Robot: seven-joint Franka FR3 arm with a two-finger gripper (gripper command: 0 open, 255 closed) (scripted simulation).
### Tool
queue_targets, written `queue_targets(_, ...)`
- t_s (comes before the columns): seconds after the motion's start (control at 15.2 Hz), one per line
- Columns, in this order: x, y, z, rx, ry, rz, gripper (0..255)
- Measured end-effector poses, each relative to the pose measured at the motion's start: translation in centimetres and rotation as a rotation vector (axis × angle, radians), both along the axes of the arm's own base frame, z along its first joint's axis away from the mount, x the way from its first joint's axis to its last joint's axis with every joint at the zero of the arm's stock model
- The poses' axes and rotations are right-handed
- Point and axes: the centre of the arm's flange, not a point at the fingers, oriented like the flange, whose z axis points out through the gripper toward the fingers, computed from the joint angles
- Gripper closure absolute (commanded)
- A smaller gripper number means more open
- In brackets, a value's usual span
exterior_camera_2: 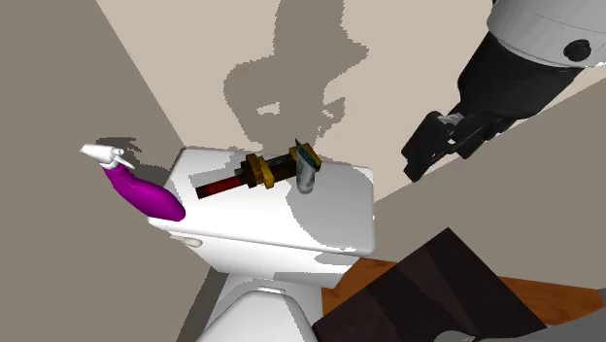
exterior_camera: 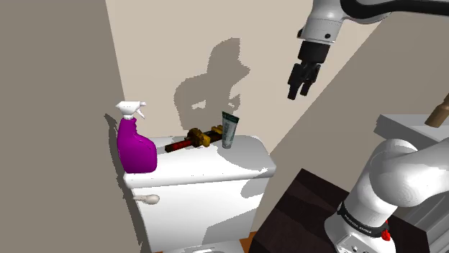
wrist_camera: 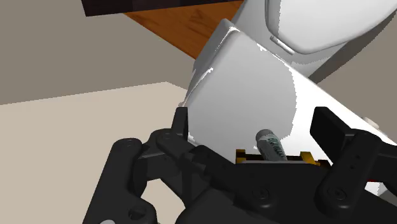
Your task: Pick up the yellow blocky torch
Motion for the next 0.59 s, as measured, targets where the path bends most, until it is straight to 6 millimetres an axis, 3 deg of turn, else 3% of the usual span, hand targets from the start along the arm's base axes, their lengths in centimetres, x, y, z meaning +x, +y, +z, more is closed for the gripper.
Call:
queue_targets(0.2,0.5,1.3,-0.6,-0.006,-0.001,-0.04,0)
queue_targets(0.59,3.3,8.1,-3.9,-0.032,-0.006,-0.243,0)
